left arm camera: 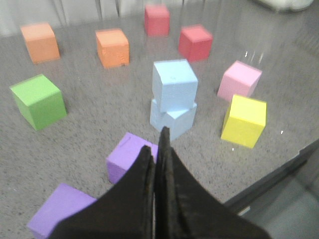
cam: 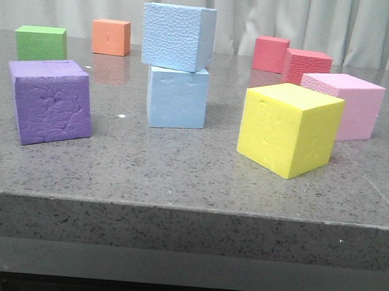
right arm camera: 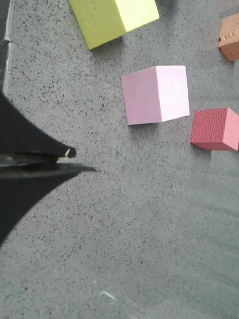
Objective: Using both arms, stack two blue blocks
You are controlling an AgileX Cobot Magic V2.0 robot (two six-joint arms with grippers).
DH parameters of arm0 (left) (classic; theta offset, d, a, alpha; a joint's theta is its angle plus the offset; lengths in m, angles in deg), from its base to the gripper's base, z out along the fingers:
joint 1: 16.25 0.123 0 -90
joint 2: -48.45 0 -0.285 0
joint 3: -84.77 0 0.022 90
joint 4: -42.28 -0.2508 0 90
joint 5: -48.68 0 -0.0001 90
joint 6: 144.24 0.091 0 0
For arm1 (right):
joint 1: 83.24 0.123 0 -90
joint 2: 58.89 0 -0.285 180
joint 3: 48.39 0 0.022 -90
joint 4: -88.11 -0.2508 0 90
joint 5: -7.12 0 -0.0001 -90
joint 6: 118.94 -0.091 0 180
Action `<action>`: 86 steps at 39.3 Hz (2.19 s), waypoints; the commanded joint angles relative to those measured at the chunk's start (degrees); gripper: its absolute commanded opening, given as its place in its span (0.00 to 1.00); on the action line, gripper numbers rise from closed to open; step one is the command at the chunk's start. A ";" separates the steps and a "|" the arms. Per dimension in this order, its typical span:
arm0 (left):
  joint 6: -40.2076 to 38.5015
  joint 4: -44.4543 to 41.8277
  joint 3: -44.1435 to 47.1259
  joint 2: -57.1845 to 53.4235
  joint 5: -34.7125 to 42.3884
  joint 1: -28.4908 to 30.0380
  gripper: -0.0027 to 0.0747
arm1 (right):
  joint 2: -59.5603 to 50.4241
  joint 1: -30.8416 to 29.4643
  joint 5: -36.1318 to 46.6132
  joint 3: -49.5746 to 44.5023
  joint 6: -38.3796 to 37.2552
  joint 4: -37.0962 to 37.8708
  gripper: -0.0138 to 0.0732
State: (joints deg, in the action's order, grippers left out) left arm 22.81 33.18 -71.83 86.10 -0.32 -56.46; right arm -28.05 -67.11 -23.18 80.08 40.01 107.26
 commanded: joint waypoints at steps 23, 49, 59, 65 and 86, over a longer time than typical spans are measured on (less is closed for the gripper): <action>-0.25 -6.67 3.55 -14.32 5.62 -0.48 0.01 | 0.36 -0.30 4.02 1.38 0.50 0.67 0.08; -0.25 -6.67 3.55 -14.32 5.62 -0.48 0.01 | 0.36 -0.30 4.02 1.38 0.50 0.67 0.08; 4.06 -4.38 8.16 -15.89 10.47 -0.48 0.01 | 0.36 -0.30 4.02 1.38 0.50 0.67 0.08; 7.06 -0.65 12.99 -19.30 14.70 0.13 0.01 | 0.36 -0.30 3.96 1.38 0.50 0.67 0.08; 15.42 14.25 35.40 -31.26 28.27 22.68 0.01 | 0.36 -0.30 3.96 1.38 0.50 0.67 0.08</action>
State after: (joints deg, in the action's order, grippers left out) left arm 37.87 45.53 -37.56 55.91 20.52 -37.05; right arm -28.05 -67.11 -23.18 80.08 40.01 107.26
